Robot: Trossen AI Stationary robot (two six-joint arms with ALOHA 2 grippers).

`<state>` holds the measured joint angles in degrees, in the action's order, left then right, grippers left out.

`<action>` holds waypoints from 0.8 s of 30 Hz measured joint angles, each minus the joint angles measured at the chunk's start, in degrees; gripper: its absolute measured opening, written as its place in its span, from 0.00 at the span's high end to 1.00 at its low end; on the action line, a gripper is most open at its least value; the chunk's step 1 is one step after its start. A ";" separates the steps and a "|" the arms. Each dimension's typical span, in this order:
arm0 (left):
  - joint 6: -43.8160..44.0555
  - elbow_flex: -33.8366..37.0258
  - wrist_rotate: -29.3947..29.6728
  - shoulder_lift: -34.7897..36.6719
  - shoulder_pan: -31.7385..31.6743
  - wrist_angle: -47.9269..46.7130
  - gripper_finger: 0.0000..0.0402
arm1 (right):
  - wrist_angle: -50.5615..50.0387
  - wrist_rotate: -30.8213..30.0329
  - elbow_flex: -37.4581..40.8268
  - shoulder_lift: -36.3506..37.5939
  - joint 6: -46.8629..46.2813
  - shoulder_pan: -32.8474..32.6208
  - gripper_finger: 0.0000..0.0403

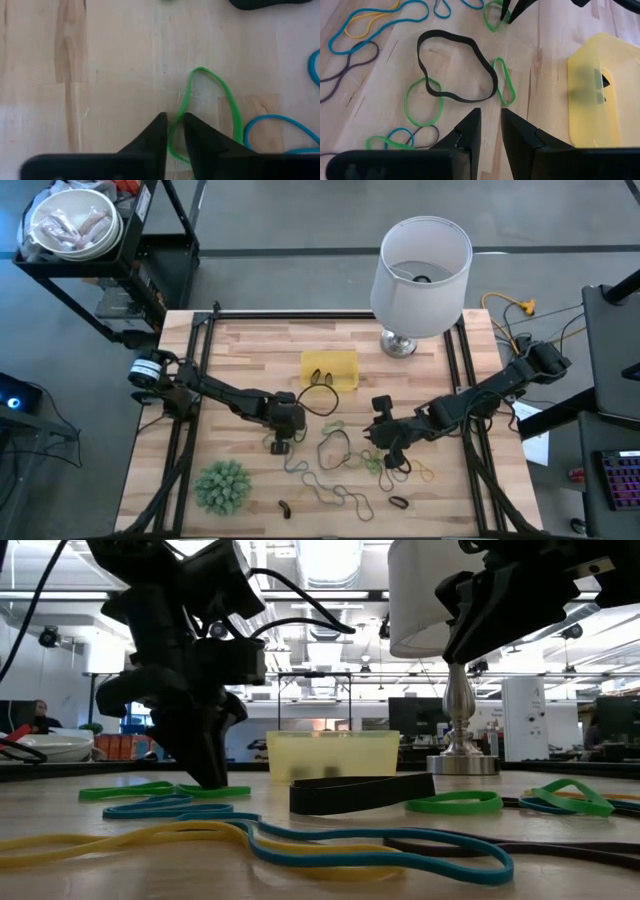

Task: Pick and place rubber bands into bin
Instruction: Put the green rubber band into the yellow bin

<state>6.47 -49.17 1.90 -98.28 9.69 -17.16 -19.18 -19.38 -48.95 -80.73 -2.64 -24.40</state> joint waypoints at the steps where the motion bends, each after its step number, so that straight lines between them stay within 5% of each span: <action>1: -0.77 0.00 -0.14 -0.01 0.00 -0.01 0.95 | 0.02 -0.01 0.00 0.00 0.00 0.00 0.83; 12: -7.38 -2.59 3.58 0.44 0.12 -1.56 0.98 | -0.13 0.00 0.00 0.00 0.00 0.00 0.83; 20: -12.01 -5.10 20.77 1.05 0.12 -0.79 0.98 | -0.19 0.00 0.00 0.02 0.00 0.00 0.83; 24: -14.66 -6.10 24.71 1.25 -0.02 0.14 0.98 | -0.24 -0.02 0.00 0.02 0.02 0.00 0.83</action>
<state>-8.18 -55.26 26.61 -97.03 9.67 -17.02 -19.42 -19.40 -48.95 -80.71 -2.61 -24.40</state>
